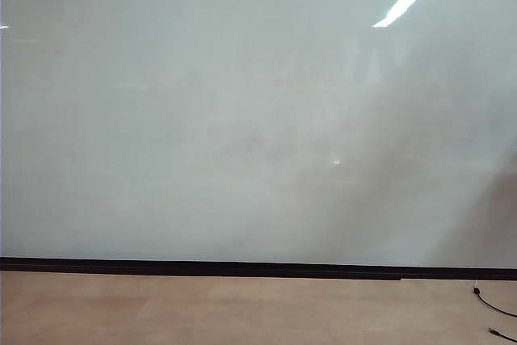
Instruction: Pick up the pen on the shelf to the right of the whiteboard and write the letter A.
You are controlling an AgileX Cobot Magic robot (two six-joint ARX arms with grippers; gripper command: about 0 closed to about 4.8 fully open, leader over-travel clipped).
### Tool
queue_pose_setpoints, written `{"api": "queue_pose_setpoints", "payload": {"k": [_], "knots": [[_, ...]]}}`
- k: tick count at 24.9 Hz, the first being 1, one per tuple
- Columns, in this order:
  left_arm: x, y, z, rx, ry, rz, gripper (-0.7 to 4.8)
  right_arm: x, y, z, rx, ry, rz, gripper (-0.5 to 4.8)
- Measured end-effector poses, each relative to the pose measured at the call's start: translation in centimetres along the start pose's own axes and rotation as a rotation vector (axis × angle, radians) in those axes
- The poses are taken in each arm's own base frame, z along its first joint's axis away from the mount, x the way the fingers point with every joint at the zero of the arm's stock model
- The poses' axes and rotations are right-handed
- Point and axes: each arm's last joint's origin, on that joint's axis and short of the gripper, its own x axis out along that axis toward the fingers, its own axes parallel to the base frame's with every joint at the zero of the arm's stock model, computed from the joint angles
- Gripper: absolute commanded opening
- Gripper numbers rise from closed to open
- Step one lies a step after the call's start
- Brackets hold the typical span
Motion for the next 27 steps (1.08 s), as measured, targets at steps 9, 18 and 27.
{"api": "queue_pose_setpoints", "payload": {"k": [9,18,27], "knots": [[0.00,0.00,0.00,0.000,0.000,0.000,-0.04,0.10,0.16,-0.01,0.012,0.000,0.000,2.27],[0.00,0.00,0.00,0.000,0.000,0.000,-0.05,0.10,0.16,-0.01,0.012,0.000,0.003,2.07],[0.00,0.00,0.00,0.000,0.000,0.000,-0.04,0.10,0.18,0.00,0.012,0.000,0.006,1.97]]}}
